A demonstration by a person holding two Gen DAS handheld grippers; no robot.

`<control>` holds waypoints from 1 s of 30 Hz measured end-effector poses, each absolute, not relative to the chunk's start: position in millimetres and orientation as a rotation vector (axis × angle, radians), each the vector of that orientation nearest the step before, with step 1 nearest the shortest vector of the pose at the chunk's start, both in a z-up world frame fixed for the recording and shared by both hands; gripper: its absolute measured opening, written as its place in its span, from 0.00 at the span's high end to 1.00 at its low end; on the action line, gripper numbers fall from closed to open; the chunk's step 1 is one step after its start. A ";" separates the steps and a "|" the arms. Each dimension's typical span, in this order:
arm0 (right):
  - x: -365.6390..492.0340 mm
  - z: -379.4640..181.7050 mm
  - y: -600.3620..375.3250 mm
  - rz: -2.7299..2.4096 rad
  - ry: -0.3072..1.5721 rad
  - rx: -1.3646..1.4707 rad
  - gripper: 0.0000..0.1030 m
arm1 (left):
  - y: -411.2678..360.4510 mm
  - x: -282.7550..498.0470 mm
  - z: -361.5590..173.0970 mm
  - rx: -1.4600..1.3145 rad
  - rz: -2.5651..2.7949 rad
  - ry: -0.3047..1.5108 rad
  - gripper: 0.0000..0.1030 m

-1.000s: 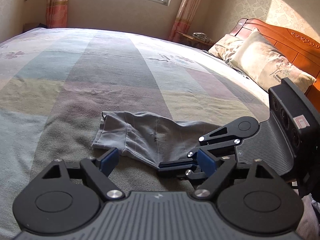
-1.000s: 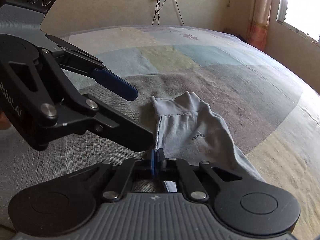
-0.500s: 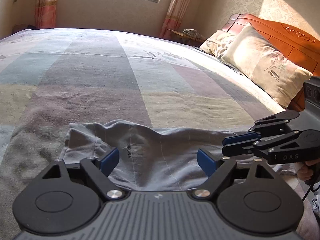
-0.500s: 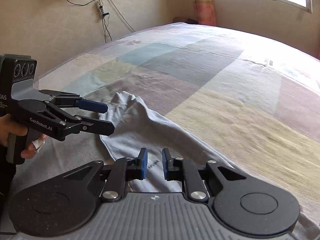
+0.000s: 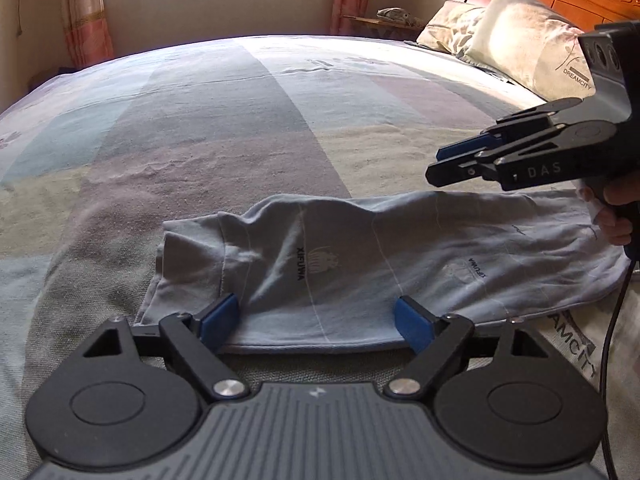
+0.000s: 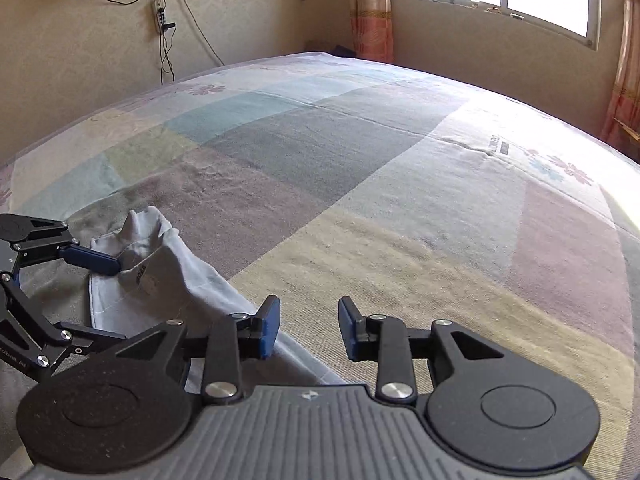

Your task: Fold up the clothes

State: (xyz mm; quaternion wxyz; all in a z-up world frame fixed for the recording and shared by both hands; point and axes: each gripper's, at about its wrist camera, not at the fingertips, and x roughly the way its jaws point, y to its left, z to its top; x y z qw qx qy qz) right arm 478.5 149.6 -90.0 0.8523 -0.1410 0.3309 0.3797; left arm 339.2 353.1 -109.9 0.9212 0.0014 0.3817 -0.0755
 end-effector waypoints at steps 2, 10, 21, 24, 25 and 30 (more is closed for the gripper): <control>463.6 -102.6 156.5 0.794 0.677 -0.398 0.65 | 352.7 339.8 -109.8 0.005 -0.156 0.785 0.17; 439.6 -111.3 154.8 0.810 0.566 -0.485 0.64 | 351.0 341.8 -109.5 0.016 -0.156 0.786 0.15; 489.2 -102.5 175.9 0.720 0.640 -0.410 0.98 | 361.9 336.1 -106.5 -0.011 -0.195 0.791 0.15; 489.7 -87.4 171.9 0.698 0.627 -0.331 0.94 | 361.8 335.0 -104.7 -0.008 -0.197 0.795 0.15; 480.5 -79.7 168.1 0.714 0.611 -0.317 0.92 | 361.8 334.7 -104.7 -0.006 -0.199 0.796 0.15; 425.9 -76.3 149.4 0.704 0.703 -0.311 0.79 | 360.7 333.1 -101.8 0.008 -0.196 0.798 0.15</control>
